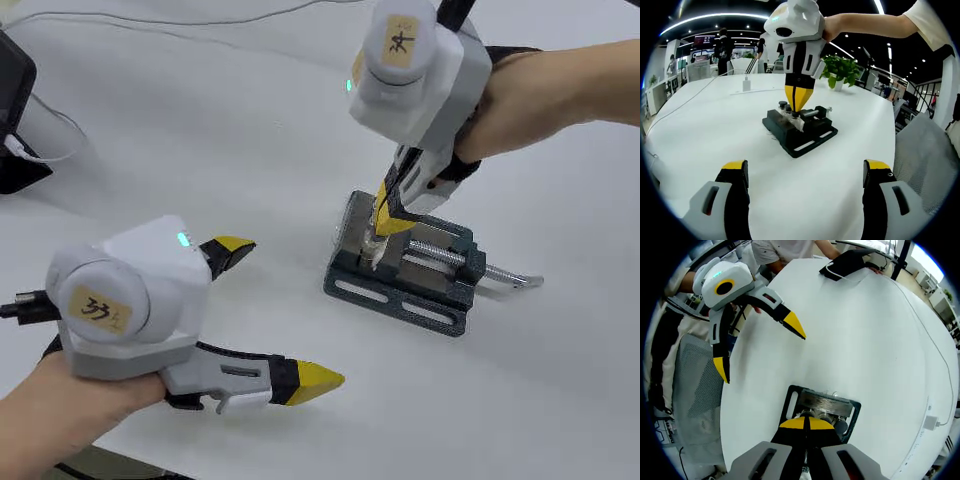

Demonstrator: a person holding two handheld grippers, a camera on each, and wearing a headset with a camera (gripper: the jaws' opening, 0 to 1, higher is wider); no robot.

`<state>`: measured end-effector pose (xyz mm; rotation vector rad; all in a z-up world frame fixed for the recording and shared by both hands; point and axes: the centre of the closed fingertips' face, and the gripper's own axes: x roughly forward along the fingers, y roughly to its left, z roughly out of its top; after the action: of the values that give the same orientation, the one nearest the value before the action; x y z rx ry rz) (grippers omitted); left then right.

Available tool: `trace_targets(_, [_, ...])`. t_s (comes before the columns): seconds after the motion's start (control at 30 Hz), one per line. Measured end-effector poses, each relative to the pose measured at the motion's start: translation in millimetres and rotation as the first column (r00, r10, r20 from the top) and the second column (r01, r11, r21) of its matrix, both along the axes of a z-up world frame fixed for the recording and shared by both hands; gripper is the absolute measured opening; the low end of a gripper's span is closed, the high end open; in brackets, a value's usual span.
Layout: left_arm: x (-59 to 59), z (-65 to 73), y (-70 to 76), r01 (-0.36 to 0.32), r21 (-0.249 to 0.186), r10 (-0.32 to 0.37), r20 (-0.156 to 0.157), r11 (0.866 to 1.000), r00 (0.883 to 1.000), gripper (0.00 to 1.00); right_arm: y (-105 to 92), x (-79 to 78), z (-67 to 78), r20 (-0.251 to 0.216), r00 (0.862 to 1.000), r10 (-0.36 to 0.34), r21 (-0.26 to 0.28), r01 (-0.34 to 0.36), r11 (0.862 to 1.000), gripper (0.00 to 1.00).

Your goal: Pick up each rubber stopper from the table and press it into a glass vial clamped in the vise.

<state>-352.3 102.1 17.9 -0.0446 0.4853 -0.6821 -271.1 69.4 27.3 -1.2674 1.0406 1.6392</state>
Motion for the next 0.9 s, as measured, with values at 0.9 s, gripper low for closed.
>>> trace_targets(0.9, [9.0, 12.2, -4.4, 0.023, 0.015, -0.023, 0.025, 1.0, 0.999, 0.94, 0.1, -3.1, -3.0, 0.086, 0.996, 0.039, -0.054, -0.035, 0.998, 0.0])
